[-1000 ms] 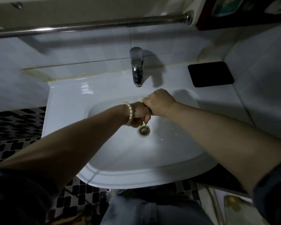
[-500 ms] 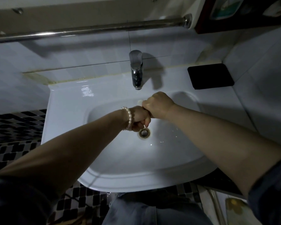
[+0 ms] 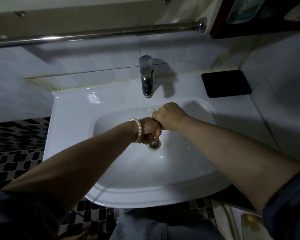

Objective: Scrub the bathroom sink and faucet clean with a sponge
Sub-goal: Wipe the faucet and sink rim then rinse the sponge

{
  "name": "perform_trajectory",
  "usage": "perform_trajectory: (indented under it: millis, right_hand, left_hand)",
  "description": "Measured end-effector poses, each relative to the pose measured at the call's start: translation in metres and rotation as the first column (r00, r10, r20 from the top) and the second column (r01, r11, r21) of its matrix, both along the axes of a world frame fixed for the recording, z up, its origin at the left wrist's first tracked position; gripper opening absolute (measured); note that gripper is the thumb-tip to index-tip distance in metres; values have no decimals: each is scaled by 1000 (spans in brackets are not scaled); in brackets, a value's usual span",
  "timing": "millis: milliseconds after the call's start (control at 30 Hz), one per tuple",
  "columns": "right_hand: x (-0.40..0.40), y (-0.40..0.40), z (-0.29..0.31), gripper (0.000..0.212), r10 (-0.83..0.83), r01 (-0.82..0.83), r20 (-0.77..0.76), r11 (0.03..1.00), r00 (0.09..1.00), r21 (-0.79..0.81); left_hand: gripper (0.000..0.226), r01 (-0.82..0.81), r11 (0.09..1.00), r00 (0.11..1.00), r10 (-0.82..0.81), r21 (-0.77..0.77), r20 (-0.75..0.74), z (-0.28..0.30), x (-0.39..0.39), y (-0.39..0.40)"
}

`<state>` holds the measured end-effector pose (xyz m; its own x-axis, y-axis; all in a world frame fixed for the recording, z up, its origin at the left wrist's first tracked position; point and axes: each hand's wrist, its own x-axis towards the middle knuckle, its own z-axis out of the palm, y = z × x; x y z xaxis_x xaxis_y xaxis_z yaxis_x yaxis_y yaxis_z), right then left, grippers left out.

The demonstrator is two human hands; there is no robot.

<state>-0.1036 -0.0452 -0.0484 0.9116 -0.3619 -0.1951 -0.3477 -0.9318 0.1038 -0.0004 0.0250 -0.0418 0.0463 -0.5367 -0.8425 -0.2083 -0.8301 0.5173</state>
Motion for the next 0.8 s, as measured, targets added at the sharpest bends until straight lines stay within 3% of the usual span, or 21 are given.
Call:
perform_trajectory:
  millis: [133, 200, 267, 333, 367, 400, 433, 500, 533, 600, 700, 800]
  right_hand:
    - [-1, 3, 1, 14, -2, 0, 59, 1000, 998, 25]
    - [0, 6, 2, 3, 3, -3, 134, 1000, 991, -2]
    - [2, 9, 1, 5, -69, 68, 45, 998, 997, 11]
    - [2, 13, -3, 7, -216, 220, -44, 971, 975, 99]
    - [1, 15, -6, 7, -303, 310, -65, 936, 951, 165]
    - [0, 15, -9, 11, -390, 402, -94, 882, 916, 247]
    - [-2, 14, -12, 18, -462, 484, -150, 801, 874, 354]
    - [-8, 10, -13, 38, -528, 598, -309, 563, 791, 570]
    - [-13, 8, -11, 45, -538, 627, -372, 434, 756, 646]
    - [-25, 5, -7, 47, -550, 618, -431, 210, 715, 758]
    - [-41, 1, -8, 32, -600, 486, -439, -94, 669, 869]
    - [-50, -1, -9, 28, -700, 344, -422, -260, 576, 902]
  left_hand:
    - [29, -18, 1000, 1000, 18, 7, -15, -4, -1, 0]
    - [20, 3, 1000, 999, -2, -12, 52, -8, -2, 0]
    - [9, 178, 981, 944, -148, -79, 296, -12, -4, 1]
    - [6, 437, 891, 744, -278, -126, 608, -16, -5, 5]
    - [16, 481, 864, 692, -269, -150, 670, -20, -7, 8]
    - [29, 476, 864, 706, -262, -166, 658, -24, -7, 9]
    - [43, 409, 892, 787, -239, -191, 569, -25, -7, 11]
    - [59, 128, 967, 977, -84, -220, 196, -20, -1, 14]
    - [59, -26, 976, 1000, 25, -215, -7, -16, 1, 15]
    - [48, -256, 944, 949, 204, -207, -242, -9, 7, 19]
    - [42, -359, 895, 912, 276, -264, -303, -5, 15, 27]
    - [61, -422, 855, 881, 309, -300, -359, -5, 18, 33]
